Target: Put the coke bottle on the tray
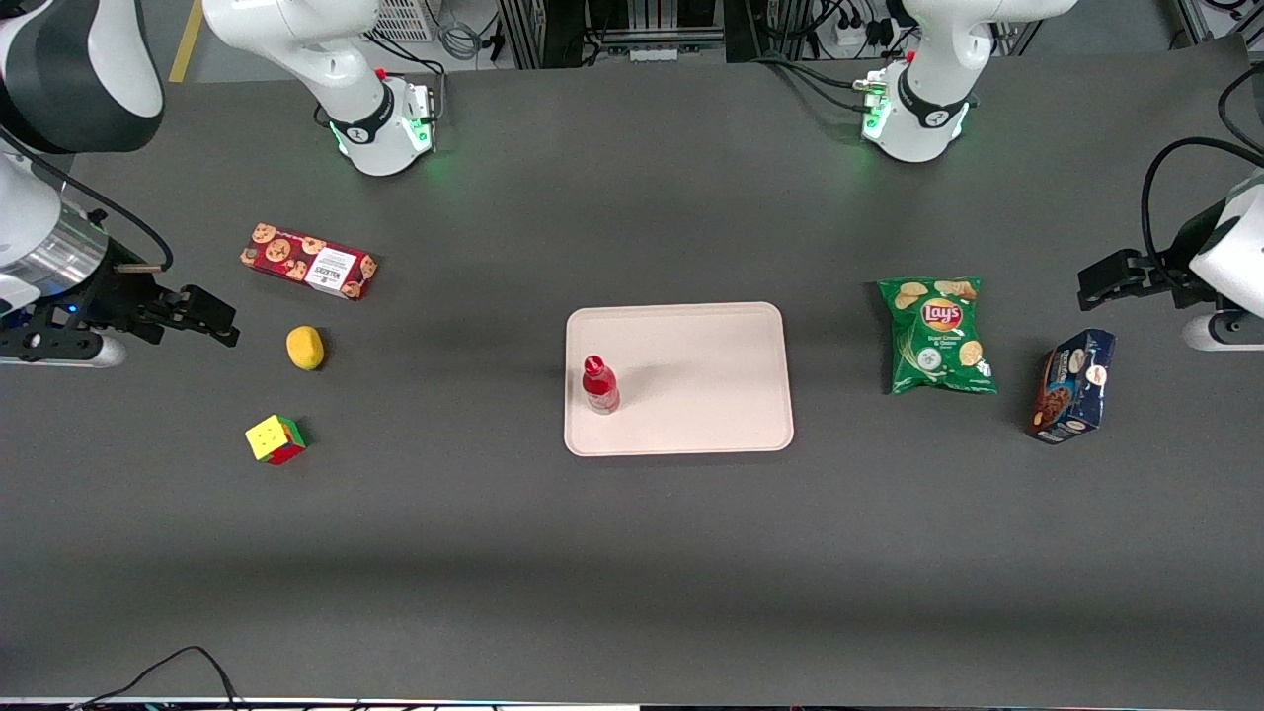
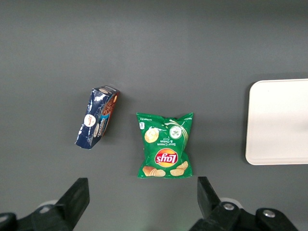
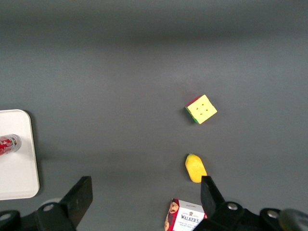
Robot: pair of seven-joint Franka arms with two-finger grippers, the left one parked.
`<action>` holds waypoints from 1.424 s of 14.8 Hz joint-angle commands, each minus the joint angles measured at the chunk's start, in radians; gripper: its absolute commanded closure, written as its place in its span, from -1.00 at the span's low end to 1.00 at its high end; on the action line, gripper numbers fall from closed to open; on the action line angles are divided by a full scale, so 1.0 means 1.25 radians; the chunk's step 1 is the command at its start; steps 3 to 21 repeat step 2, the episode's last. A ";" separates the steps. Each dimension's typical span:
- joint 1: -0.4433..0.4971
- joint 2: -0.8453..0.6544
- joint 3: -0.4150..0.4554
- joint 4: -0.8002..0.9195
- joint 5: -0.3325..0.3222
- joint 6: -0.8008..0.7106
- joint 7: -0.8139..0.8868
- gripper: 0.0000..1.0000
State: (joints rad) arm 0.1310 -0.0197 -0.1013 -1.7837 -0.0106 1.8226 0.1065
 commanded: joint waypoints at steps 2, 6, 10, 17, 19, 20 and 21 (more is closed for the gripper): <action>0.007 -0.015 -0.009 -0.008 0.004 -0.017 -0.036 -1.00; 0.007 -0.015 -0.009 -0.008 0.004 -0.017 -0.036 -1.00; 0.007 -0.015 -0.009 -0.008 0.004 -0.017 -0.036 -1.00; 0.007 -0.015 -0.009 -0.008 0.004 -0.017 -0.036 -1.00; 0.007 -0.015 -0.009 -0.008 0.004 -0.017 -0.036 -1.00; 0.007 -0.015 -0.009 -0.008 0.004 -0.017 -0.036 -1.00; 0.007 -0.015 -0.009 -0.008 0.004 -0.017 -0.036 -1.00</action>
